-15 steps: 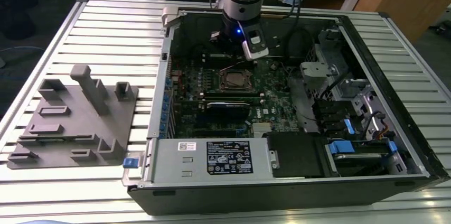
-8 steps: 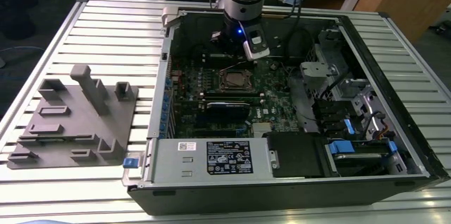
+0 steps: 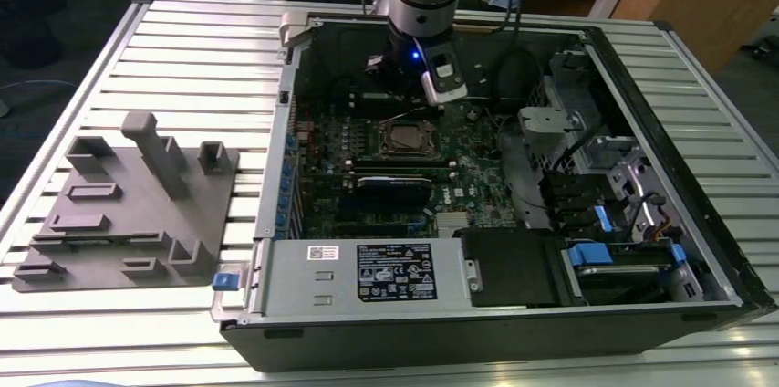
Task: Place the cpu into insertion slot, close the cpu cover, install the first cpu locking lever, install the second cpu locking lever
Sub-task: 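Install the first cpu locking lever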
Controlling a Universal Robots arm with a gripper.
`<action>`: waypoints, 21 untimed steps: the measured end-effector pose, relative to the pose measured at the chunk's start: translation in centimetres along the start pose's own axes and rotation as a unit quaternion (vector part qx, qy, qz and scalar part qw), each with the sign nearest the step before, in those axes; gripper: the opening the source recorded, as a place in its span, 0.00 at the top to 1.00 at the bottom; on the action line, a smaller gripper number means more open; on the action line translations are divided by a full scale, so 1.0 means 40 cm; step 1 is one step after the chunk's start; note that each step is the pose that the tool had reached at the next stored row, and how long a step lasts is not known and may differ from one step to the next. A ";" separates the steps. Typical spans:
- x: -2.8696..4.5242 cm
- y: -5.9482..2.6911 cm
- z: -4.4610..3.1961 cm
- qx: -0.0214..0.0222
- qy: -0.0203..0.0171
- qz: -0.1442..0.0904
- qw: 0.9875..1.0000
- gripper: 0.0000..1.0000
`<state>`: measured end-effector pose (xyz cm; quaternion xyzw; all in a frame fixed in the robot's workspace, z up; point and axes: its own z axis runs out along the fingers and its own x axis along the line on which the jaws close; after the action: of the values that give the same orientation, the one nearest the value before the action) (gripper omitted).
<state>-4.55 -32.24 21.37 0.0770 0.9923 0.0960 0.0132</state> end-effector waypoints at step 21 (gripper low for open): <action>-0.018 0.002 0.010 0.001 0.000 0.000 1.000 0.89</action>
<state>-3.81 -32.22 21.01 0.0770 0.9924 0.0948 0.0133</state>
